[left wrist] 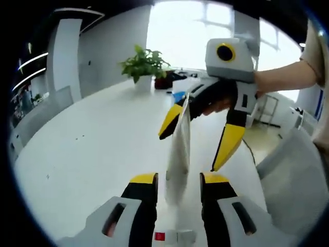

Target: Arrange the skincare products in the storage area until every visible bottle or jar stands upright without overlapping.

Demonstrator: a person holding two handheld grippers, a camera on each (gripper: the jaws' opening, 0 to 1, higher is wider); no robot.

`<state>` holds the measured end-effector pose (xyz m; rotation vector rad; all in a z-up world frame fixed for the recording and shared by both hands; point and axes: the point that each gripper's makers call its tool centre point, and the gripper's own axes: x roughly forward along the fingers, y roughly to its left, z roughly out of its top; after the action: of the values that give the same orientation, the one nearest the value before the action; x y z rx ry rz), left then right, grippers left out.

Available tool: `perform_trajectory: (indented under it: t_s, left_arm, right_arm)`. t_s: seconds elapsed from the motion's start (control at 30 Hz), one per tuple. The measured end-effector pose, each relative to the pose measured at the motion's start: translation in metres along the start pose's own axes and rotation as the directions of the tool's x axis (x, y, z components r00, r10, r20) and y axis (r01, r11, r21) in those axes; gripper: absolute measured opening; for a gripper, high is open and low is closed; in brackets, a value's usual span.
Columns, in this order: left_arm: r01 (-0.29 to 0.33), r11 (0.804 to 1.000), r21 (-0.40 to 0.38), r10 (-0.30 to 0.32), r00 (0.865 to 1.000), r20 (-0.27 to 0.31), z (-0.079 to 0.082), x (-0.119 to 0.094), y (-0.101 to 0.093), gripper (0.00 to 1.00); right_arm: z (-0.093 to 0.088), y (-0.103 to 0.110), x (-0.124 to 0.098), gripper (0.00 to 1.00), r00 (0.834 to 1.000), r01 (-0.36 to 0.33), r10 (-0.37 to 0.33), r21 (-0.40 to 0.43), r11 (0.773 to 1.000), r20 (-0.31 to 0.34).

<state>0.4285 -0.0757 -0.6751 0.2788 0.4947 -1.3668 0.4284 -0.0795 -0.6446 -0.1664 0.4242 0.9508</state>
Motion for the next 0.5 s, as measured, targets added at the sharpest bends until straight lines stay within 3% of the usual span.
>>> perform_trajectory:
  t_s: [0.33,0.5]
  left_arm:
    - [-0.054,0.994,-0.096,0.057,0.998,0.027,-0.009,-0.025,-0.010,0.46]
    - [-0.087,0.982,-0.166,0.094,0.995,0.036,-0.016,-0.041,-0.014,0.58]
  right_arm:
    - [-0.011,0.018,-0.009,0.61,0.999,0.031,-0.031,0.022,0.999,-0.016]
    - [-0.016,0.024,-0.016,0.73,0.998,0.062,-0.062,0.061,0.996,-0.006]
